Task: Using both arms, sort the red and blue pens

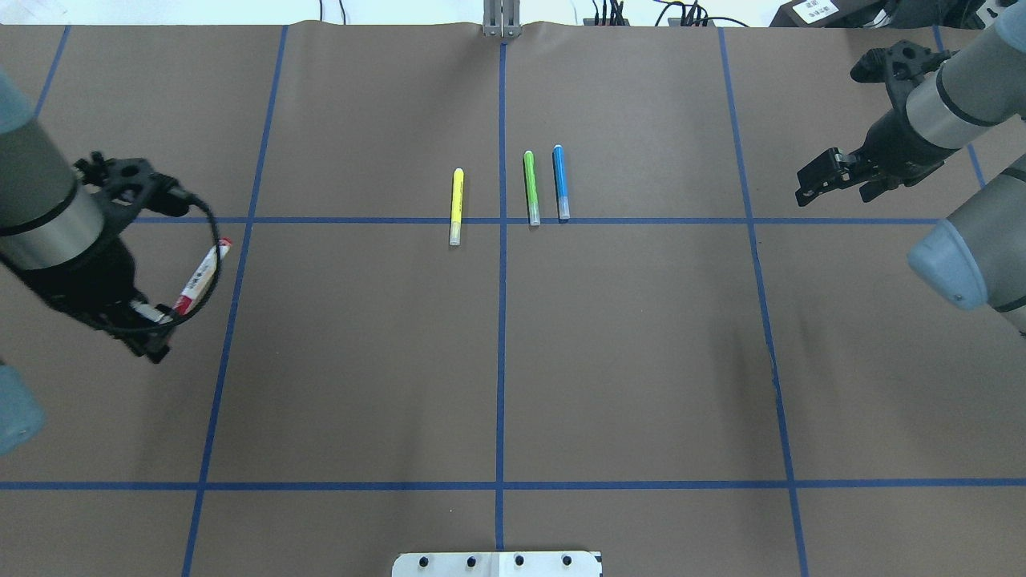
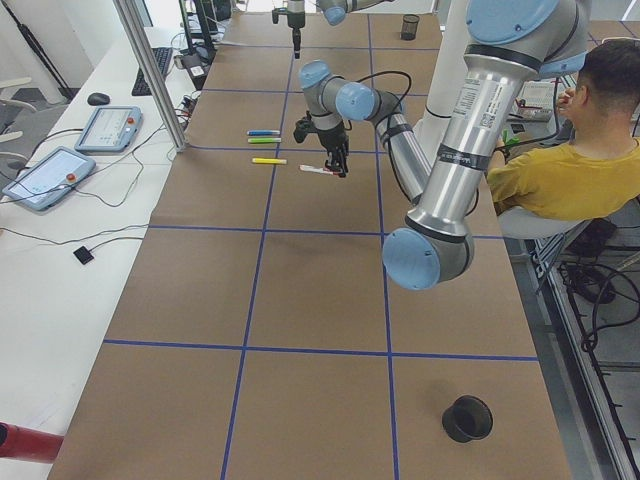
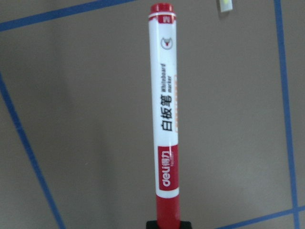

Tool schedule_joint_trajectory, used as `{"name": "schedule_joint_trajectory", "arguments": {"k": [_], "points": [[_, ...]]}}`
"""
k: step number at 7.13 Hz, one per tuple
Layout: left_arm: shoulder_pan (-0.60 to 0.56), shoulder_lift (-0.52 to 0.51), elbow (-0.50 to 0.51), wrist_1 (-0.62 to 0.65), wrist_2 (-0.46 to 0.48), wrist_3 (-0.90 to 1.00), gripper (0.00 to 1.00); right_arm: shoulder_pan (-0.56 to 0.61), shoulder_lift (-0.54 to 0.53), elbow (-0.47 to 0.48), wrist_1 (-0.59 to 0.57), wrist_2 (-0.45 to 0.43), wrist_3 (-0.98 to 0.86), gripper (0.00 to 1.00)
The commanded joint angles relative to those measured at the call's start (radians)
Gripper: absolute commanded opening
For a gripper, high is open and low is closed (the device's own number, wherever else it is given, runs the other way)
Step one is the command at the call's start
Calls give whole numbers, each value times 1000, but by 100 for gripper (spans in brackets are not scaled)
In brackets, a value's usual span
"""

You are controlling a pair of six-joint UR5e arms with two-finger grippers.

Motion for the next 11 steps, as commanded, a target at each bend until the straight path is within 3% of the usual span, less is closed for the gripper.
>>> {"name": "schedule_joint_trajectory", "arguments": {"k": [1, 2, 4, 6, 9, 11], "points": [[-67, 271, -131, 5, 22, 169, 0, -1, -1, 0, 0, 0, 0, 99], [-98, 405, -186, 8, 88, 252, 0, -1, -1, 0, 0, -2, 0, 99], [-239, 630, -210, 7, 101, 536, 0, -4, -1, 2, 0, -2, 0, 99], [-279, 777, -209, 11, 235, 668, 0, -8, -1, 2, 0, 0, 0, 99], [-275, 904, -169, 65, 376, 736, 0, -16, -4, 3, 2, 0, 0, 99], [-275, 929, -62, 44, 455, 760, 0, -21, -4, 5, 2, 0, 0, 99]]}}
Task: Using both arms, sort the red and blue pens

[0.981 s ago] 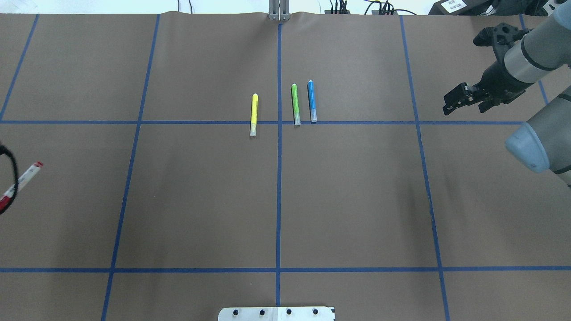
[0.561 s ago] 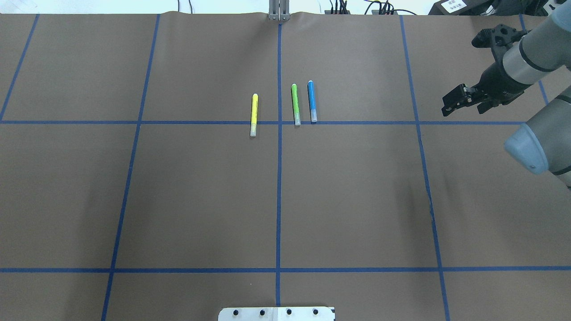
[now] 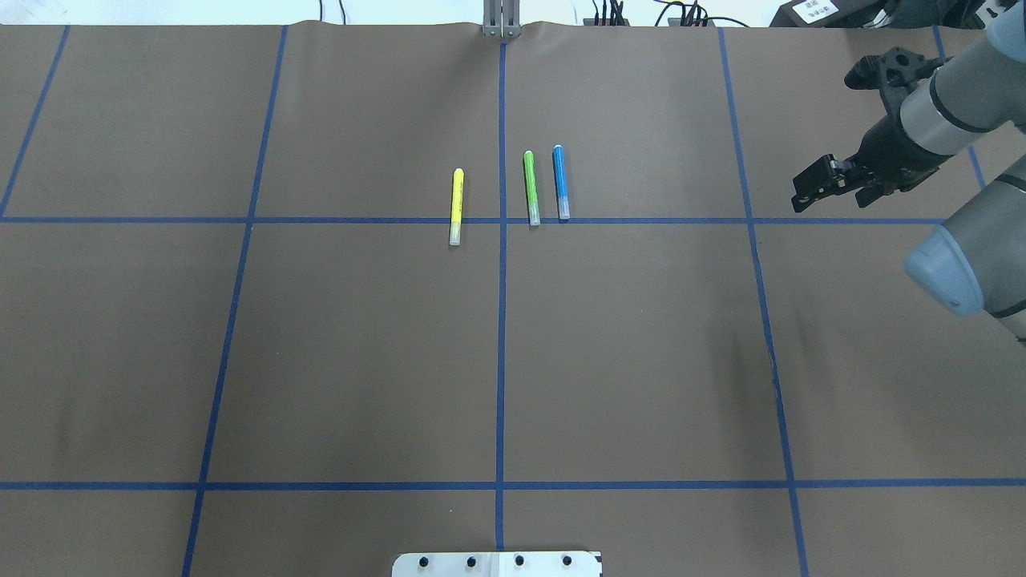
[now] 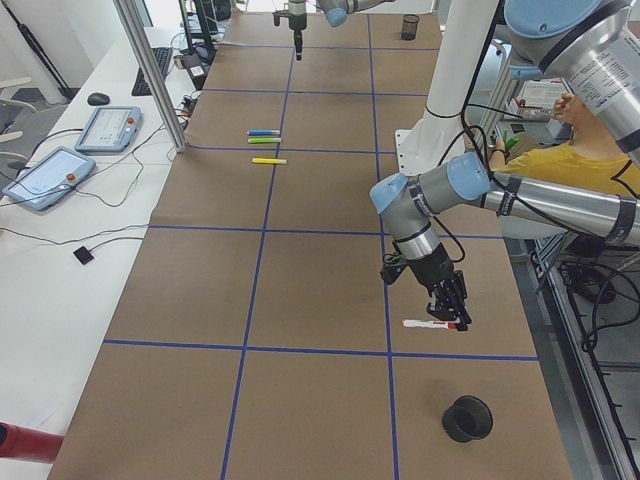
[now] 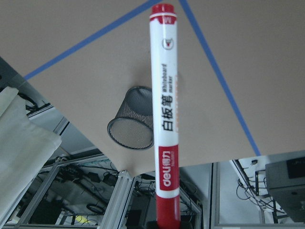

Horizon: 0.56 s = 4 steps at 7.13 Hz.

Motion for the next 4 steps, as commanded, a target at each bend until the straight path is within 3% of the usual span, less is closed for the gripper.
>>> {"name": "schedule_joint_trajectory", "arguments": {"k": [1, 4], "points": [[2, 16, 131, -46, 61, 15, 0, -3, 1, 3, 0, -1, 0, 99], [6, 51, 236, -83, 68, 21, 0, -7, 1, 4, 0, -1, 0, 99]]}}
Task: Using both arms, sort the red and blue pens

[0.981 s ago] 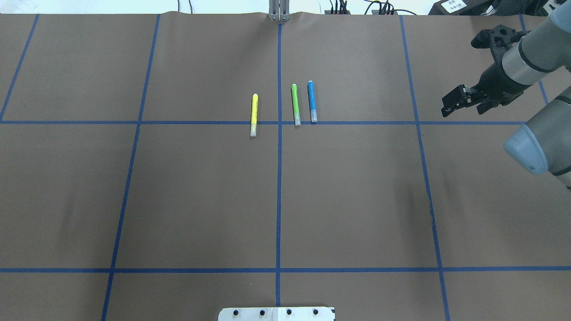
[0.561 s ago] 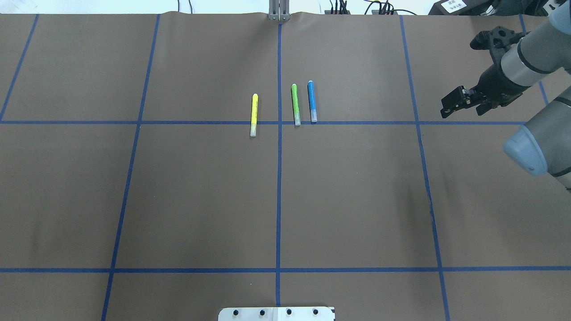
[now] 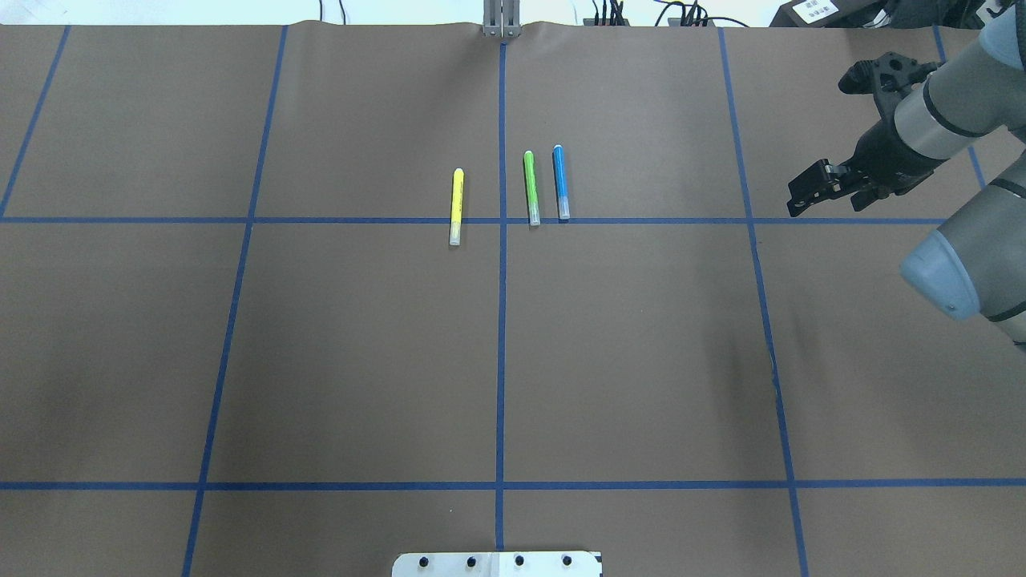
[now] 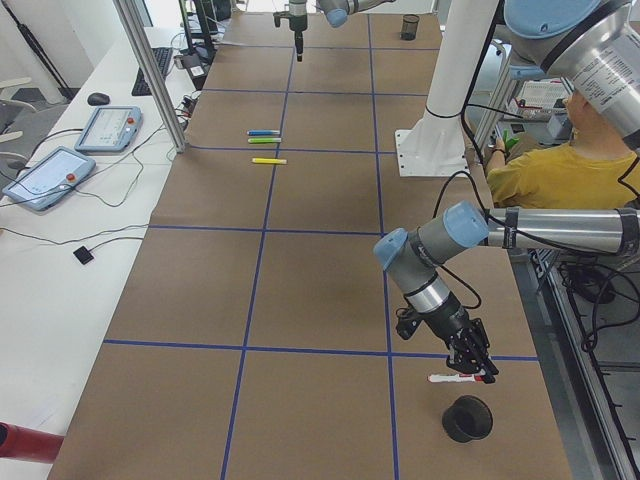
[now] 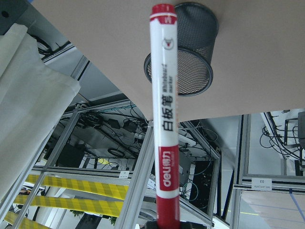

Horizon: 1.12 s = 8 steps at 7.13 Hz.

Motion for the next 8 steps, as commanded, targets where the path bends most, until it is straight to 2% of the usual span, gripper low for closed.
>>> {"name": "schedule_joint_trajectory", "arguments": {"k": [1, 2, 6, 8], "points": [[3, 48, 73, -85, 1, 2, 0, -2, 1, 4, 0, 0, 0, 99], [3, 69, 131, -174, -6, 5, 0, -4, -1, 4, 0, 0, 0, 99], [4, 71, 183, -202, -130, 57, 0, -5, 1, 7, 2, -6, 0, 99], [3, 72, 208, -214, -144, 77, 0, -8, 1, 7, 2, -6, 0, 99]]}}
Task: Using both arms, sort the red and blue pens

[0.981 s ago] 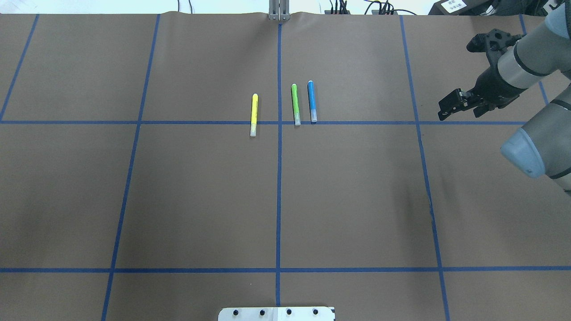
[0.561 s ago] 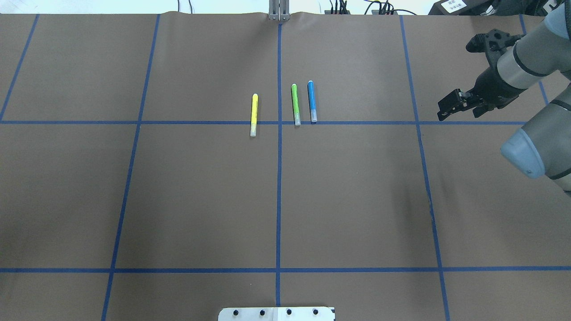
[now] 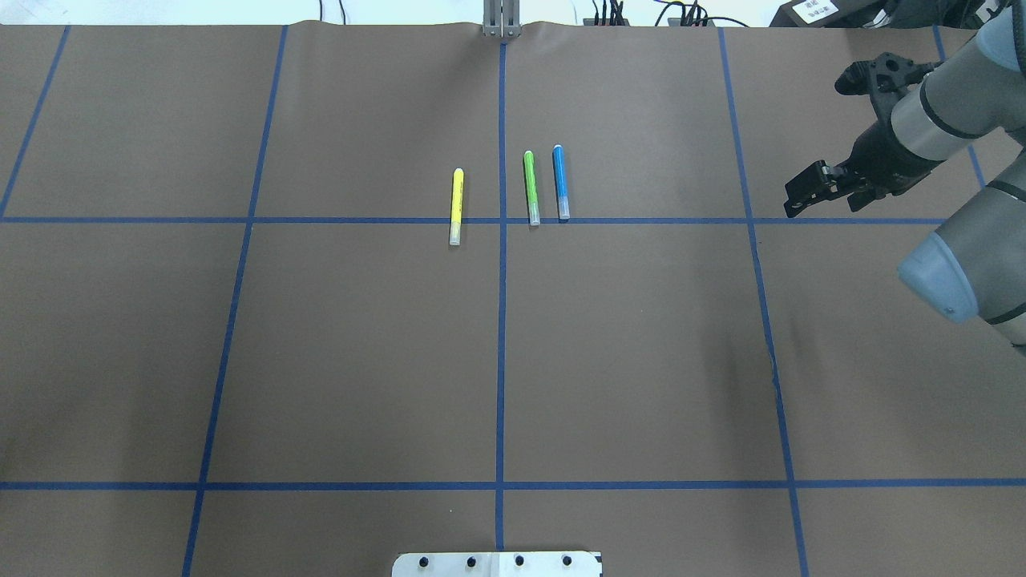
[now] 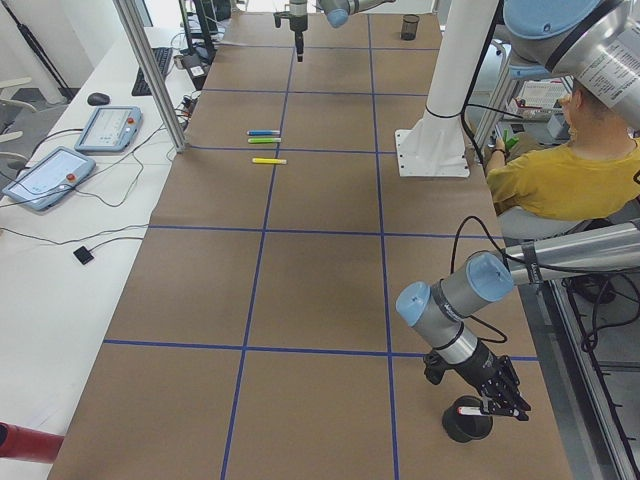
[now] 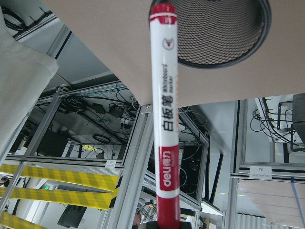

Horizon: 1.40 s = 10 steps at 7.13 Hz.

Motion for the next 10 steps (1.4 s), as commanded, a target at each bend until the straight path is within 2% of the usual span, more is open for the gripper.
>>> {"name": "schedule_joint_trajectory", "arguments": {"k": [1, 10], "points": [[0, 1, 48, -51, -27, 9, 0, -5, 0, 0, 0, -1, 0, 99], [0, 7, 91, -77, -96, 30, 2, -12, 0, 0, 18, -2, 2, 99]]}}
